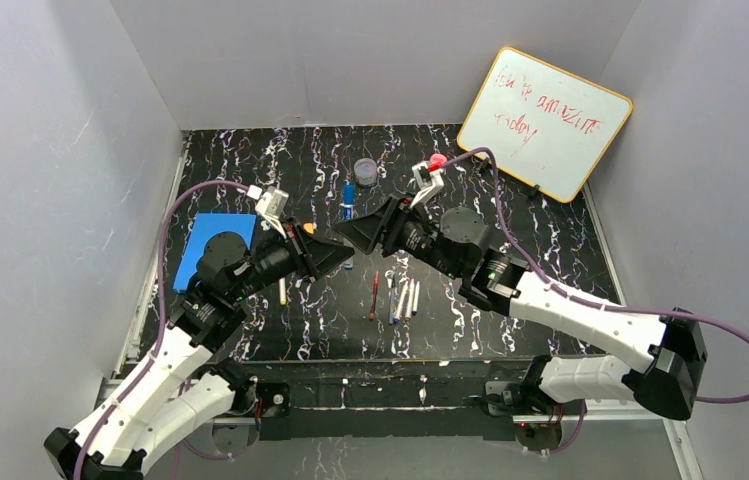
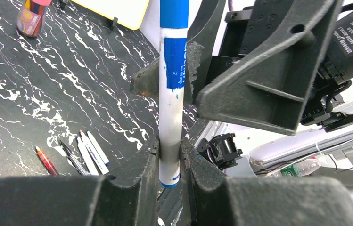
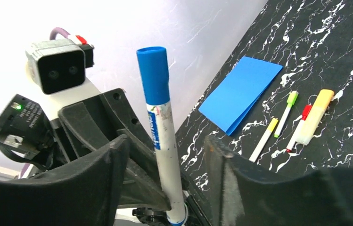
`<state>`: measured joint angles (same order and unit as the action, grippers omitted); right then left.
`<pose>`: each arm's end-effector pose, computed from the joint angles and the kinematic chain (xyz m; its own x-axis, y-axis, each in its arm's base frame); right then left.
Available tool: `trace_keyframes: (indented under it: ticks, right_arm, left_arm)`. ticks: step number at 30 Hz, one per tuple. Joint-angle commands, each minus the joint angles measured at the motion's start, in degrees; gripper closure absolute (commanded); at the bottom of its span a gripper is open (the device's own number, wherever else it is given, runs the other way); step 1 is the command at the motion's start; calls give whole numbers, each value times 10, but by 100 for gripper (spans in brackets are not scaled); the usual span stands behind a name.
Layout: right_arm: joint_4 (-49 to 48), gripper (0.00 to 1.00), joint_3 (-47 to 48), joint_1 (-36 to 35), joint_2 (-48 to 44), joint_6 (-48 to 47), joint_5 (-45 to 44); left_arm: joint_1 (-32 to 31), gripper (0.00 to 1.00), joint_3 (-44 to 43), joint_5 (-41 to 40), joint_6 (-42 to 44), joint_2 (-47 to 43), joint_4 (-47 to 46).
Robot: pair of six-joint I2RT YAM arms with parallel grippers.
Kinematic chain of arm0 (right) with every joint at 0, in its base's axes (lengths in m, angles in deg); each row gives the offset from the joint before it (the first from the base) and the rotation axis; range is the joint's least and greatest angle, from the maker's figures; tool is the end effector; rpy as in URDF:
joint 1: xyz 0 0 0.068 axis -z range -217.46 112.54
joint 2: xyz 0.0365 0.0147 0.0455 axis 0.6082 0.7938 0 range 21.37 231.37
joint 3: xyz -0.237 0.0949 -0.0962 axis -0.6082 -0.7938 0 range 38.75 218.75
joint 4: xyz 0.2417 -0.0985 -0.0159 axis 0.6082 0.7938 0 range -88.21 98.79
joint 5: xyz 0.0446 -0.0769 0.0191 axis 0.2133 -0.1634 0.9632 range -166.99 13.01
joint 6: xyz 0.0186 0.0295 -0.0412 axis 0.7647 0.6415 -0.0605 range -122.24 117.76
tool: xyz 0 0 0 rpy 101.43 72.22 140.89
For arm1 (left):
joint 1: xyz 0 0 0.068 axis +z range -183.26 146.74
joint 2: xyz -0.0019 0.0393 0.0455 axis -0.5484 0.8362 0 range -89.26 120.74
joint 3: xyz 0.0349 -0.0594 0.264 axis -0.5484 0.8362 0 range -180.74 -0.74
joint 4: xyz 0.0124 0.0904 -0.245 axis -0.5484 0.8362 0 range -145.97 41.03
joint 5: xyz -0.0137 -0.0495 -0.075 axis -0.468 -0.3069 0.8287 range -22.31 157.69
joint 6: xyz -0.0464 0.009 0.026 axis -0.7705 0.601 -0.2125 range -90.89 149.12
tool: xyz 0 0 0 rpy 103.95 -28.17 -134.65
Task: Open the pen caps
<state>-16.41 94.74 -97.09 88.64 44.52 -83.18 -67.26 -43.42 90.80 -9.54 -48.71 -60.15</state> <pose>0.1443 0.2385 0.3811 -0.5437 0.5047 -0.6706 -0.5949 0.3318 0.7321 0.1315 -0.1056 0.3660 -0.4521 -0.3880 -0.8032 0.7112 0.3867 -0.5871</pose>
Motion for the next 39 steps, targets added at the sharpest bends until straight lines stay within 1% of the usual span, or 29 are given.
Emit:
trace_keyframes:
  ticks: [1,6,7,10,11,13,16,18,20,22,26,30,34,37,39]
  right_arm:
    - [-21,38,40,1,18,-1,30]
    - [4,68,48,1,28,-6,58]
    - [7,75,46,1,24,-13,66]
    - [44,99,43,2,-1,-62,66]
    - [69,99,43,1,-13,-83,46]
    - [112,99,41,1,-34,-120,31]
    - [171,99,38,1,-58,-169,37]
    - [196,99,30,1,-69,-184,52]
    - [195,99,17,2,-80,-185,73]
    - [187,99,2,2,-91,-183,87]
    - [160,99,-5,1,-95,-179,98]
    - [154,99,-4,1,-89,-177,106]
    - [142,99,-10,1,-88,-172,108]
    - [138,99,-13,1,-87,-171,109]
    - [138,99,-13,1,-85,-171,109]
  left_arm:
    - [-4,100,1,12,-1,-17,-7]
    - [-4,100,-6,6,4,-22,-1]
    - [-4,95,-8,4,5,-23,3]
    - [-3,55,-24,-16,18,-25,34]
    - [-4,46,-31,-25,24,-27,53]
    - [-4,34,-43,-41,33,-34,72]
    - [-4,22,-58,-66,38,-43,66]
    - [-4,18,-67,-79,33,-38,46]
    - [-4,18,-77,-81,19,-18,14]
    - [-4,19,-84,-66,0,8,-19]
    - [-4,24,-90,-21,-46,65,-82]
    - [-4,32,-91,3,-73,99,-111]
    - [-5,46,-96,18,-75,122,-100]
    - [-5,55,-92,22,-78,125,-105]
    - [-5,58,-90,22,-80,124,-112]
